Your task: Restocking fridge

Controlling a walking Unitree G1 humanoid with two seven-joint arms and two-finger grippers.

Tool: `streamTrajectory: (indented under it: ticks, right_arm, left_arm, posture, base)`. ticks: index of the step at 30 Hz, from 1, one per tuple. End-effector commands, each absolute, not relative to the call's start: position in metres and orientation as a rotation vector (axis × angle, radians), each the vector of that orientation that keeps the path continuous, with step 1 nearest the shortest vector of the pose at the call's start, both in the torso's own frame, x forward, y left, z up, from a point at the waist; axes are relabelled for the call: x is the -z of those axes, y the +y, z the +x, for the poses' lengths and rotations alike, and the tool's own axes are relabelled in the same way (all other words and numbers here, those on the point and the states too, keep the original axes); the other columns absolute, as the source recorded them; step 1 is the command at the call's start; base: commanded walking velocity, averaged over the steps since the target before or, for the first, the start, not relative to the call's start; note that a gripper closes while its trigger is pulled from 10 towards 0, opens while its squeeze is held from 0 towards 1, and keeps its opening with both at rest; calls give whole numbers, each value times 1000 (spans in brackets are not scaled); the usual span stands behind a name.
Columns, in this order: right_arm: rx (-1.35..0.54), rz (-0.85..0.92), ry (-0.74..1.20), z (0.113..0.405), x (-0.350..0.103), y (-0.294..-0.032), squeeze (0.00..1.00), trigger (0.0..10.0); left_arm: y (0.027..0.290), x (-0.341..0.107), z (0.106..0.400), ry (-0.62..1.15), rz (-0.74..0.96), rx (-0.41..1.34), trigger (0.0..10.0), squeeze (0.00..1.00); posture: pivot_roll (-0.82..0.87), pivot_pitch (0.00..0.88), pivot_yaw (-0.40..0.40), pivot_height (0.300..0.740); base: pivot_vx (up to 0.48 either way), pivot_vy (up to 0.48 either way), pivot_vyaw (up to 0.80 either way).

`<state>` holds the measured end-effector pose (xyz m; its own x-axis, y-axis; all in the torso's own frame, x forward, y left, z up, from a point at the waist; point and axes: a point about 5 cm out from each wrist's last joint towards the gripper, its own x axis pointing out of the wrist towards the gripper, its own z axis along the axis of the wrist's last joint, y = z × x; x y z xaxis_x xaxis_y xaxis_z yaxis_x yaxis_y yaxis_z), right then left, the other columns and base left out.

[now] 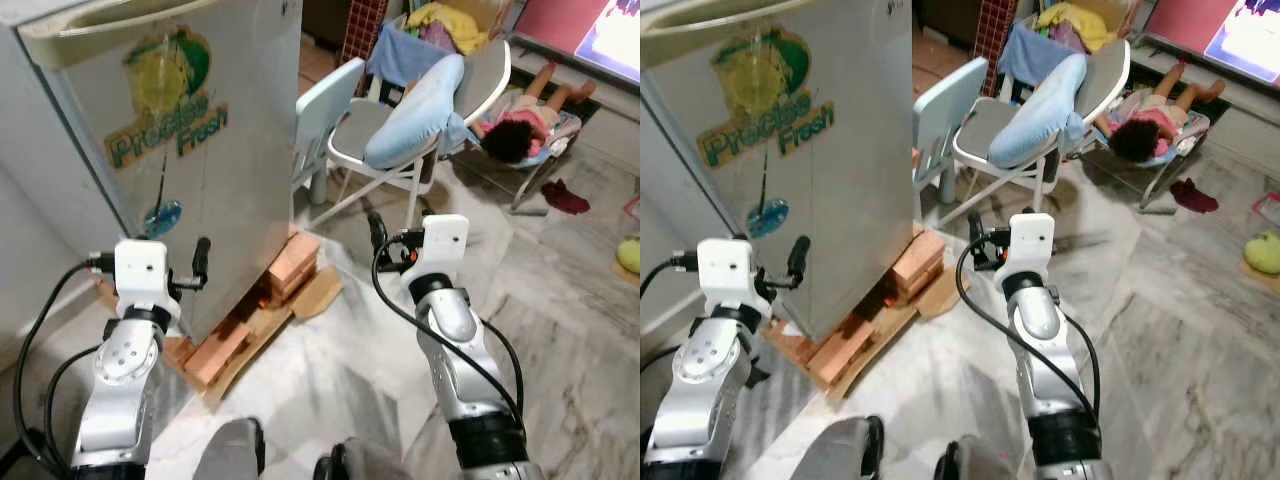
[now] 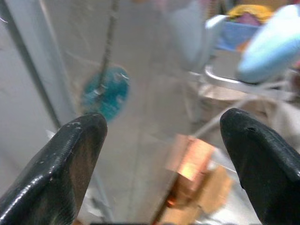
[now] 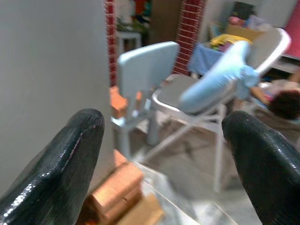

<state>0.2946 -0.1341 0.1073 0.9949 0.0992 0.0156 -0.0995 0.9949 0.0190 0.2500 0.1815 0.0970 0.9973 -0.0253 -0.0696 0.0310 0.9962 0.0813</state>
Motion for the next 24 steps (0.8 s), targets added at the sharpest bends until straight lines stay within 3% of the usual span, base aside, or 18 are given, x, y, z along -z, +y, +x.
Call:
streamTrajectory:
  ticks: [1,7,20,24]
  right_arm:
    - [-88,24,-31,296,-111,-136,0,10000]
    - [-79,28,-12,296,-108,-136,0,10000]
    - [-80,25,-23,298,-110,-135,0,10000]
    - [-72,23,-13,299,-109,-135,0,10000]
  left_arm:
    - [182,-105,250,36,101,34,10000,0]
    - [181,-101,244,58,105,41,10000,0]
    - [184,-107,247,30,141,50,10000,0]
    - [179,-109,247,6,149,63,10000,0]
  posture:
    - [91,131,-108,740]
    - [93,131,-108,740]
    - [95,134,-107,740]
    - [99,135,-111,740]
  base:
    - [0,0,0]
    - [0,0,0]
    - [0,480,0]
    - [0,80,0]
